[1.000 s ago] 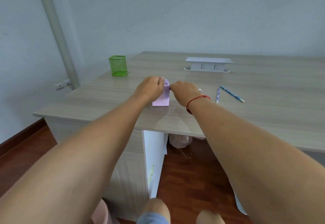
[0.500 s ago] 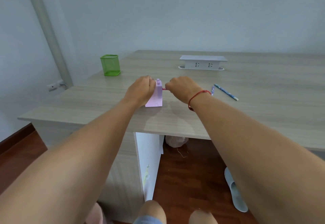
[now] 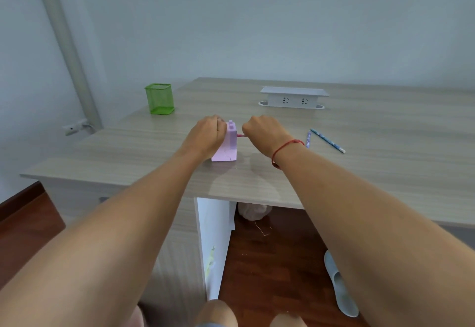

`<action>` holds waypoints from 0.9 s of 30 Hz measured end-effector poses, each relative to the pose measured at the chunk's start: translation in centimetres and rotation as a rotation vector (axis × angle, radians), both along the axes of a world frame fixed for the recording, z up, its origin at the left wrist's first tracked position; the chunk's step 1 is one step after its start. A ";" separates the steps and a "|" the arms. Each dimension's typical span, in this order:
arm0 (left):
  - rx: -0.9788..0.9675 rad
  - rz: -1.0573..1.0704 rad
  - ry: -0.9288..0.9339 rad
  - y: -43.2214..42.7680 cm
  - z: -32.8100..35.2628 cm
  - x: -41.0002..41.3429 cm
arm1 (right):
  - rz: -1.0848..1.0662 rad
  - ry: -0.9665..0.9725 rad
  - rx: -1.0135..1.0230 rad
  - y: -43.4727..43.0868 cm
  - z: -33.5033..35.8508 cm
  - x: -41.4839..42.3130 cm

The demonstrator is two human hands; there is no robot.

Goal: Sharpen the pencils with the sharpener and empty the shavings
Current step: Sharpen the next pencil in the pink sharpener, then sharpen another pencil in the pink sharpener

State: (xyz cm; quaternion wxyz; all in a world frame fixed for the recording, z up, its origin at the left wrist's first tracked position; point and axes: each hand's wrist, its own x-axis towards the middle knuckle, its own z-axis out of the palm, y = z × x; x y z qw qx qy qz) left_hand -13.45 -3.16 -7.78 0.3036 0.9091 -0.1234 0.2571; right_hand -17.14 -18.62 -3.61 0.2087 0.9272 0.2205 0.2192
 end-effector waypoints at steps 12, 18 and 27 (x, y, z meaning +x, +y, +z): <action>-0.037 -0.013 0.003 -0.5 -0.1 -0.4 | -0.065 0.126 0.028 -0.6 0.7 0.2; -0.101 0.034 -0.012 0.8 -0.2 -0.6 | -0.253 0.158 0.025 -6.9 1.0 -0.7; -0.028 0.054 0.006 -1.9 -0.3 -0.8 | -0.232 0.135 0.276 -6.6 1.2 -0.8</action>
